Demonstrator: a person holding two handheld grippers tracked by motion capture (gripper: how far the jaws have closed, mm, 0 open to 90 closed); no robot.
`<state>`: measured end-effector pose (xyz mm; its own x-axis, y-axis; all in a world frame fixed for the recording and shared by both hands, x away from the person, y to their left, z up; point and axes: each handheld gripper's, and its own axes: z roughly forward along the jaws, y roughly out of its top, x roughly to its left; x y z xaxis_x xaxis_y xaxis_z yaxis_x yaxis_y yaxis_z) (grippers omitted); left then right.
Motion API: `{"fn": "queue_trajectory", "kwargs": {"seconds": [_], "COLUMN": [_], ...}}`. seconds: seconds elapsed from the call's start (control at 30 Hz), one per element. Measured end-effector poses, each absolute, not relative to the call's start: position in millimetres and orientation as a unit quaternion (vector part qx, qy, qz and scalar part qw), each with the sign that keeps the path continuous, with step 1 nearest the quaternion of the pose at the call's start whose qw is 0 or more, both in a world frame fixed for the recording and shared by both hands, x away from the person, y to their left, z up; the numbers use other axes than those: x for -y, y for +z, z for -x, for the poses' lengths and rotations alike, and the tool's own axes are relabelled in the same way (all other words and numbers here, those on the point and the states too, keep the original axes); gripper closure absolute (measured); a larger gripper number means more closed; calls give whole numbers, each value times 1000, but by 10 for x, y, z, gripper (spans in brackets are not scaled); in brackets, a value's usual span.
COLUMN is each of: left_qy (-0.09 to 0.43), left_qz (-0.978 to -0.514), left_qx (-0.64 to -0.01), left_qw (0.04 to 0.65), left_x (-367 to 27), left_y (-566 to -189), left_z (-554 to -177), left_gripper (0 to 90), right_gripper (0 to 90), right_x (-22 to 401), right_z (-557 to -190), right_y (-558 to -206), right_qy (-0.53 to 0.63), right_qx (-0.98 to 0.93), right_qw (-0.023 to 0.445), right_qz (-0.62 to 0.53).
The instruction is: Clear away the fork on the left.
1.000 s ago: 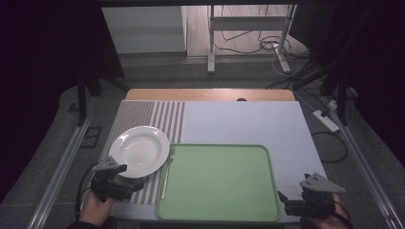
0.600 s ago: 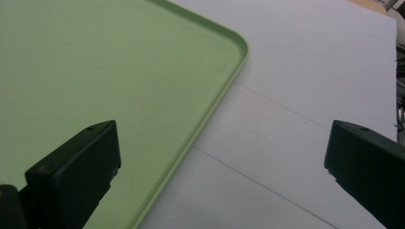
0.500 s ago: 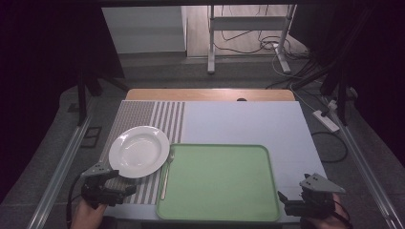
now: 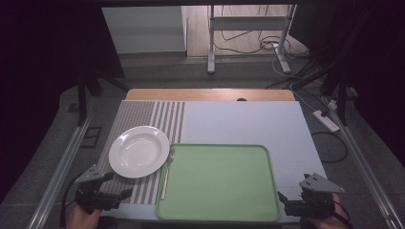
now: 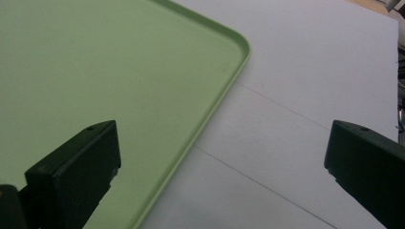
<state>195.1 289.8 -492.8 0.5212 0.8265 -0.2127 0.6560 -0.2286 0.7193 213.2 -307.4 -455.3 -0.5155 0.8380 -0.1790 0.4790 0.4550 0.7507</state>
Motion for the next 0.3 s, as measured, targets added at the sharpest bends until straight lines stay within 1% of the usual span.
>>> {"fn": "queue_trajectory", "kwargs": {"seconds": [0.3], "left_qy": [112], "left_qz": [-788], "left_qx": [-470], "left_qw": [382], "left_x": [-2873], "left_y": [-4928], "left_z": [-1933], "left_gripper": [0], "right_gripper": [0], "right_x": [3061], "right_z": [-2126], "right_y": [-4562], "right_qy": [321], "right_qx": [-810], "right_qw": [279], "right_qz": [-403]}}
